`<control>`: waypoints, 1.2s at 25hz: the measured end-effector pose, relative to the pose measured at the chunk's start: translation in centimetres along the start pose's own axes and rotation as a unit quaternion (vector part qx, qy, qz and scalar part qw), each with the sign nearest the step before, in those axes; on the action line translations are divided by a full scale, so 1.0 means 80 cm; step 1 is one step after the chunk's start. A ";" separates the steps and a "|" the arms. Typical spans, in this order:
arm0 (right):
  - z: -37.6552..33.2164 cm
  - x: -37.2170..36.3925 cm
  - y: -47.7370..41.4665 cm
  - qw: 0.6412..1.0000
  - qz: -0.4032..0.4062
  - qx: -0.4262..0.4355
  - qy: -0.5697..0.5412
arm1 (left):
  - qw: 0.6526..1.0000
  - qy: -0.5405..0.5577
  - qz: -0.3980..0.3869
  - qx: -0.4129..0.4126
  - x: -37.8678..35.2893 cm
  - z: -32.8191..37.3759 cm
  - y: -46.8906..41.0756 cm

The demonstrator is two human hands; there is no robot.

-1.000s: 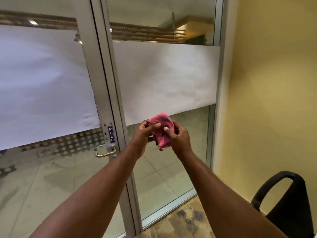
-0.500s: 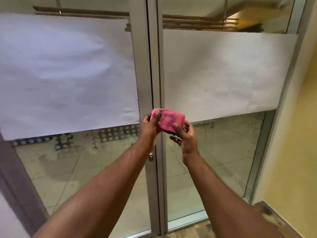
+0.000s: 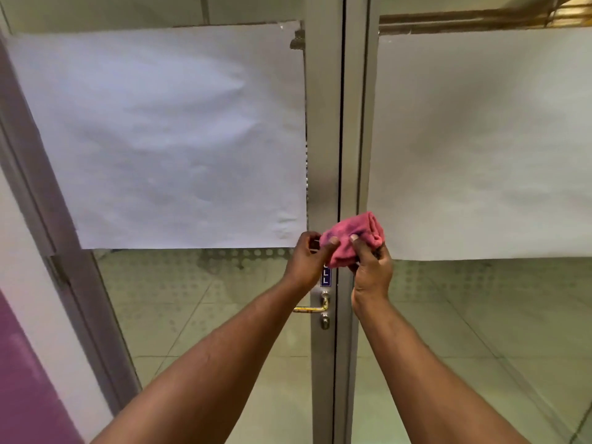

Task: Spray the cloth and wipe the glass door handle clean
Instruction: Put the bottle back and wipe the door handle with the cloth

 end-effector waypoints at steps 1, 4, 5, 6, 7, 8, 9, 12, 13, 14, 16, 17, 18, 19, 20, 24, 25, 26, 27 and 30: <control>0.004 0.005 -0.017 1.000 0.016 0.007 0.017 | 0.998 -0.062 -0.005 -0.020 0.002 -0.007 -0.011; 0.023 0.029 -0.059 0.996 0.072 0.000 0.058 | 0.959 -0.265 -0.009 -0.097 0.009 -0.024 -0.043; 0.032 0.037 -0.069 0.994 0.090 -0.014 0.063 | 0.934 -0.332 -0.010 -0.132 0.012 -0.029 -0.055; 0.041 0.045 -0.076 0.992 0.104 -0.030 0.071 | 0.903 -0.393 -0.016 -0.170 0.015 -0.033 -0.067; 0.050 0.051 -0.083 0.990 0.109 -0.042 0.084 | 0.875 -0.441 -0.027 -0.198 0.017 -0.039 -0.080; 0.058 0.055 -0.090 0.988 0.106 -0.043 0.102 | 0.853 -0.474 -0.040 -0.215 0.019 -0.045 -0.093; 0.064 0.057 -0.097 0.987 0.096 -0.035 0.124 | 0.838 -0.494 -0.055 -0.227 0.020 -0.050 -0.108; 0.082 0.049 -0.113 0.973 0.068 0.007 0.222 | 0.788 -0.535 -0.094 -0.291 0.024 -0.063 -0.150; 0.086 0.044 -0.116 0.961 0.069 0.027 0.265 | 0.766 -0.550 -0.100 -0.318 0.025 -0.064 -0.162; 0.090 0.040 -0.119 0.949 0.071 0.048 0.303 | 0.744 -0.564 -0.103 -0.343 0.025 -0.064 -0.174; 0.101 0.028 -0.124 0.926 0.067 0.091 0.360 | 0.705 -0.584 -0.104 -0.389 0.026 -0.064 -0.201; 0.106 0.022 -0.126 0.913 0.063 0.115 0.387 | 0.688 -0.591 -0.100 -0.409 0.028 -0.065 -0.214; 0.110 0.016 -0.129 0.897 0.061 0.142 0.415 | 0.675 -0.595 -0.093 -0.427 0.030 -0.066 -0.226; 0.114 0.011 -0.131 0.878 0.064 0.171 0.442 | 0.665 -0.598 -0.085 -0.440 0.031 -0.068 -0.237; 0.117 0.006 -0.135 0.860 0.069 0.198 0.466 | 0.658 -0.601 -0.079 -0.448 0.033 -0.072 -0.246; 0.130 -0.014 -0.146 0.803 0.094 0.276 0.520 | 0.639 -0.604 -0.064 -0.472 0.034 -0.090 -0.270; 0.134 -0.020 -0.150 0.798 0.094 0.284 0.524 | 0.636 -0.604 -0.061 -0.477 0.035 -0.096 -0.275; 0.139 -0.025 -0.155 0.796 0.091 0.288 0.524 | 0.633 -0.603 -0.057 -0.482 0.035 -0.100 -0.280; 0.144 -0.031 -0.160 0.797 0.086 0.287 0.524 | 0.632 -0.601 -0.051 -0.487 0.035 -0.103 -0.284; 0.165 -0.045 -0.175 0.799 0.063 0.267 0.534 | 0.631 -0.592 -0.041 -0.500 0.033 -0.109 -0.291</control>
Point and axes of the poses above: each hand's wrist, its own y-axis away from the middle knuckle, its own x-axis out of the back of the hand, z = x × y, the point moved 4 cm from there along -y, towards the middle knuckle, and after that the axes turned 9 degrees about -x, right-handed, at the moved point
